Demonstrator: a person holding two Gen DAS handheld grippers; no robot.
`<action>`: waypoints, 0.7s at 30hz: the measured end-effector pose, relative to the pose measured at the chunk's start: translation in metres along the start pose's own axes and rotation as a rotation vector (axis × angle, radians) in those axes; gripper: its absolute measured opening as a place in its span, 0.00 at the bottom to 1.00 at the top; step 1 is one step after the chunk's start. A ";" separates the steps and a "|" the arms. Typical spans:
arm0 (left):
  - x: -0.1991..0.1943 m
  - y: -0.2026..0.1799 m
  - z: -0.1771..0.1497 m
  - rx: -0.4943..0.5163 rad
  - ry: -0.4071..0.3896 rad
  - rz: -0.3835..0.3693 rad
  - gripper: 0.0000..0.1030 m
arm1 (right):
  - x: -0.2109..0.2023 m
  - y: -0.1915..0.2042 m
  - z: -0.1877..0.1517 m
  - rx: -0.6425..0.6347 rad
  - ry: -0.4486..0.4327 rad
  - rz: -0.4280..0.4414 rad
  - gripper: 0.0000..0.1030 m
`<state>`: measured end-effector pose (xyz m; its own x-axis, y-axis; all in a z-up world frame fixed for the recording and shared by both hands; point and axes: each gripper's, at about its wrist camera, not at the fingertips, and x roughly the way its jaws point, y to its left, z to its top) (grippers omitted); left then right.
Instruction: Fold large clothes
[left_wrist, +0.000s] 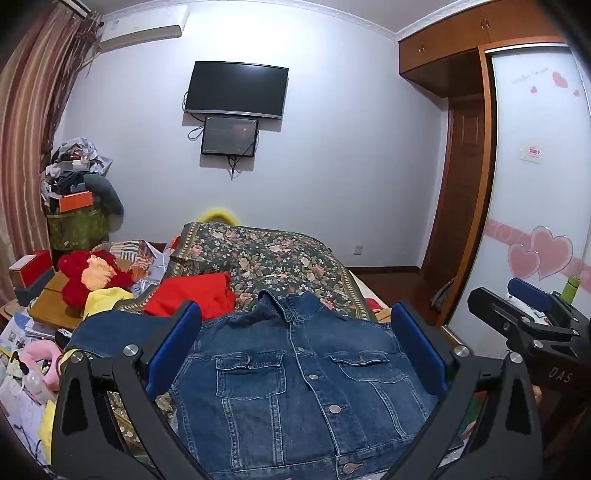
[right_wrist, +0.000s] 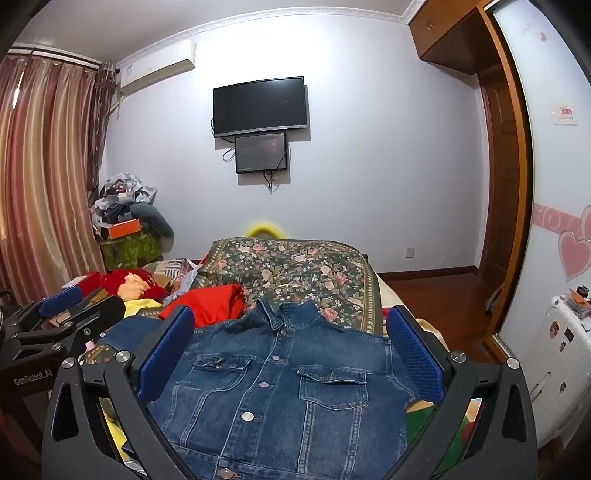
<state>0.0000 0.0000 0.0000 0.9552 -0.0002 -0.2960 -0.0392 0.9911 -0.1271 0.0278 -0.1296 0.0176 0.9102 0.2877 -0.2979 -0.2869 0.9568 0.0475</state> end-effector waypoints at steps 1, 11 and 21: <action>0.000 0.000 0.000 -0.002 0.004 0.000 1.00 | -0.001 -0.001 -0.001 0.000 -0.001 0.000 1.00; 0.001 0.001 -0.002 -0.001 0.011 -0.003 1.00 | 0.005 0.005 0.002 -0.010 0.016 -0.002 1.00; 0.003 0.002 -0.004 -0.006 0.012 -0.001 1.00 | 0.005 0.006 0.001 -0.011 0.018 -0.001 1.00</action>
<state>0.0017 0.0018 -0.0053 0.9515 -0.0029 -0.3076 -0.0401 0.9903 -0.1332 0.0315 -0.1227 0.0171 0.9050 0.2854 -0.3153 -0.2891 0.9566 0.0362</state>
